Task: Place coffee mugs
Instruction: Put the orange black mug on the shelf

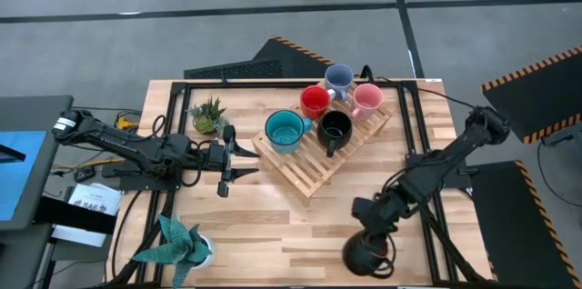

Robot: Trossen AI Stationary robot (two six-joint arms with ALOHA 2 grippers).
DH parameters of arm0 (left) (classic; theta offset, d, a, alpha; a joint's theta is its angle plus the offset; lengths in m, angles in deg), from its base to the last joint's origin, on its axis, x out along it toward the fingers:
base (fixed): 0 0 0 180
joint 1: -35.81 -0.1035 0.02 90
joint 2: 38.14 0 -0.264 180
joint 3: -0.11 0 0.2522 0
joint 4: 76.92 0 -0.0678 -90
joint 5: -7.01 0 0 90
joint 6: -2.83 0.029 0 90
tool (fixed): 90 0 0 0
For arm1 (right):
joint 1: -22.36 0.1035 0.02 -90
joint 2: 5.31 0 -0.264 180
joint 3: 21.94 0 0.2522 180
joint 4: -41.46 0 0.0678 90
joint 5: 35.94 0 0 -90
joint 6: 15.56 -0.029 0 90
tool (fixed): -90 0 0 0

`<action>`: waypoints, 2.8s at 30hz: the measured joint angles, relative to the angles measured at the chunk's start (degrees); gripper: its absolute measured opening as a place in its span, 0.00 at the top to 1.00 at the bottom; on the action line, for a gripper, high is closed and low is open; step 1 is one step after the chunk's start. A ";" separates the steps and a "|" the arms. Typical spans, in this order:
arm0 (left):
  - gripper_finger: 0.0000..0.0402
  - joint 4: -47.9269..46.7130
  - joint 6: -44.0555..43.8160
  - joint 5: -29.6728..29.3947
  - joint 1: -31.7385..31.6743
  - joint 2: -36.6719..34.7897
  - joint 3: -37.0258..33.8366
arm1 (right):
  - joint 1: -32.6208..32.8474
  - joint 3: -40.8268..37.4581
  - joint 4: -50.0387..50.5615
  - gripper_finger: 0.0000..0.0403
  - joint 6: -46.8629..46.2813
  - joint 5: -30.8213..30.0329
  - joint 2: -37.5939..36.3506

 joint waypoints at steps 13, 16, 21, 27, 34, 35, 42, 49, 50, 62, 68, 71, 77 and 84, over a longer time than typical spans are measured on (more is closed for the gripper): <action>0.61 -0.04 -0.09 0.01 -0.01 0.00 0.00 | -5.80 31.33 21.36 0.89 22.33 -18.87 9.76; 0.61 -0.04 -0.55 -0.01 0.01 0.00 0.02 | -8.70 34.55 25.68 0.89 22.57 -23.19 11.57; 0.61 -0.04 -0.57 0.01 0.00 0.00 0.00 | -14.32 37.44 26.30 0.89 22.64 -24.31 13.33; 0.61 -0.09 -0.61 0.00 0.01 0.00 0.01 | -18.83 40.75 32.65 0.89 23.20 -24.25 13.60; 0.61 -0.07 0.05 -0.01 -0.01 0.00 0.02 | -20.76 44.50 38.61 0.89 20.54 -27.29 13.57; 0.61 -0.07 0.13 -0.01 0.00 0.00 0.02 | -20.97 44.85 38.44 0.89 20.51 -27.50 13.58; 0.61 -0.07 0.17 -0.01 -0.01 0.00 0.02 | -22.13 45.07 40.42 0.89 20.41 -27.71 14.22; 0.61 -0.20 0.17 -0.01 0.00 0.00 0.02 | -23.80 45.05 41.40 0.89 22.01 -28.45 18.33; 0.61 -0.20 0.17 -0.01 -0.01 0.00 0.02 | -23.99 45.17 41.21 0.89 22.55 -28.45 18.76; 0.61 -0.28 0.35 -0.01 0.01 0.00 0.02 | -25.87 44.95 36.45 0.78 22.80 -28.28 18.31; 0.61 -0.28 0.33 -0.01 -0.01 0.00 0.02 | -26.14 44.96 33.95 0.74 25.76 -28.20 18.30; 0.61 -0.28 0.31 -0.01 -0.01 0.00 0.02 | -26.57 44.96 33.55 0.74 25.82 -28.02 18.30; 0.61 -0.28 0.26 -0.01 -0.01 0.00 0.02 | -27.21 44.96 33.59 0.74 26.80 -27.84 18.30; 0.61 -0.28 0.17 -0.01 0.01 0.00 0.02 | -28.08 44.96 32.36 0.74 27.96 -27.80 18.28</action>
